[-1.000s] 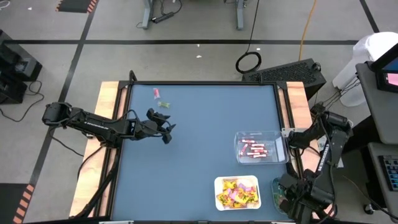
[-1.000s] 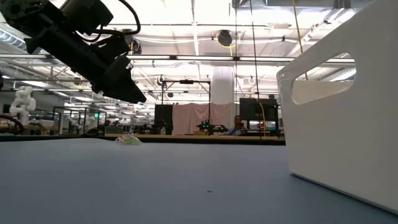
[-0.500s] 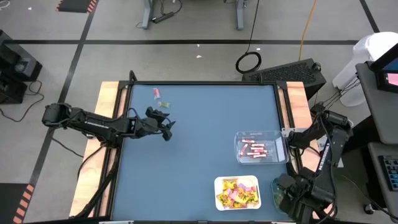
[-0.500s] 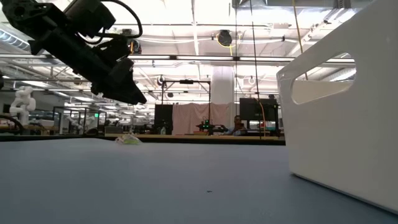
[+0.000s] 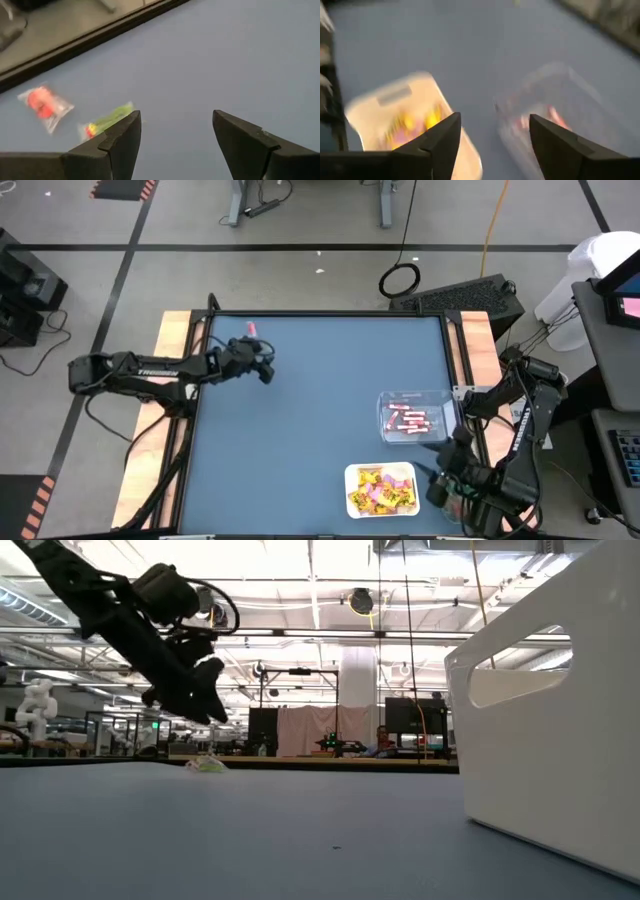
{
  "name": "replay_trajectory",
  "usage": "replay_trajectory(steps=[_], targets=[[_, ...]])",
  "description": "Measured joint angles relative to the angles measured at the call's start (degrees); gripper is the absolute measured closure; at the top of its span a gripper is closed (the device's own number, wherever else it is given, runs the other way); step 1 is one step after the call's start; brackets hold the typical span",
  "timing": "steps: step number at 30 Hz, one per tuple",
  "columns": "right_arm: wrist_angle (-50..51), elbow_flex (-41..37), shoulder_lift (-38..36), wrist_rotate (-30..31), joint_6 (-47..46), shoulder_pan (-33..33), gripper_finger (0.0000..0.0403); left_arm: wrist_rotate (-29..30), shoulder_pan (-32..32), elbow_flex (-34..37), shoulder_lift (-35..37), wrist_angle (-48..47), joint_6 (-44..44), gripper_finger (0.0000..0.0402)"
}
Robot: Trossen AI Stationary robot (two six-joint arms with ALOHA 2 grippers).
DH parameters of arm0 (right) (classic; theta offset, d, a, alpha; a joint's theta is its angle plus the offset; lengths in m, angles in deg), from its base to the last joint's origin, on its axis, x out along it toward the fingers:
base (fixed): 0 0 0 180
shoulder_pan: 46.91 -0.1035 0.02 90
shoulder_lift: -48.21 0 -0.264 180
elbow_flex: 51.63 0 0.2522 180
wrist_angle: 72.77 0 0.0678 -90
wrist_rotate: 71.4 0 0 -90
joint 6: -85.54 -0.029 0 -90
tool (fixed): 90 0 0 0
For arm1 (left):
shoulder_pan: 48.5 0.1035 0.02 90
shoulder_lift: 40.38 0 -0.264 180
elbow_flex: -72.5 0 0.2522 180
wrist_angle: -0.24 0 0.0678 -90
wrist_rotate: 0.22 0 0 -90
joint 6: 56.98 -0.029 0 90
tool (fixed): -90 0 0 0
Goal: Sort candy
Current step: Put the green gummy into the blue bin
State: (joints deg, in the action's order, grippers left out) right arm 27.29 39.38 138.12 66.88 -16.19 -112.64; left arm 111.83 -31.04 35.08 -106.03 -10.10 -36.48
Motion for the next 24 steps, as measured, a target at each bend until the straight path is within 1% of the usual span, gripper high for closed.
replay_trajectory(steps=[4,6,8,10,14,18,24], targets=[[-2.3,0.0,0.0,12.6,4.7,0.4,0.0185,-2.0,5.6,0.0,0.0,-0.1,0.2,0.0153],[-4.6,0.0,0.3,17.9,8.5,0.7,0.0187,-4.1,8.4,0.0,0.0,-0.7,0.2,0.0153],[-7.6,0.0,1.1,22.4,13.2,1.2,0.0188,-5.9,11.1,0.0,0.0,-1.4,0.2,0.0153],[-10.6,0.0,2.2,25.1,18.0,1.9,0.0188,-7.0,13.5,0.0,0.0,-1.9,0.2,0.0153],[-15.6,0.0,4.7,26.4,24.4,3.5,0.0188,-11.2,18.0,0.0,0.0,-3.7,-1.2,0.0153],[-18.0,0.0,7.5,26.4,26.2,4.7,0.0188,-15.2,21.6,0.0,0.0,-6.5,-1.8,0.0153],[-17.7,0.0,10.4,26.4,26.4,6.2,0.0188,-16.1,23.5,0.0,-1.4,-7.3,-1.7,0.0153]])
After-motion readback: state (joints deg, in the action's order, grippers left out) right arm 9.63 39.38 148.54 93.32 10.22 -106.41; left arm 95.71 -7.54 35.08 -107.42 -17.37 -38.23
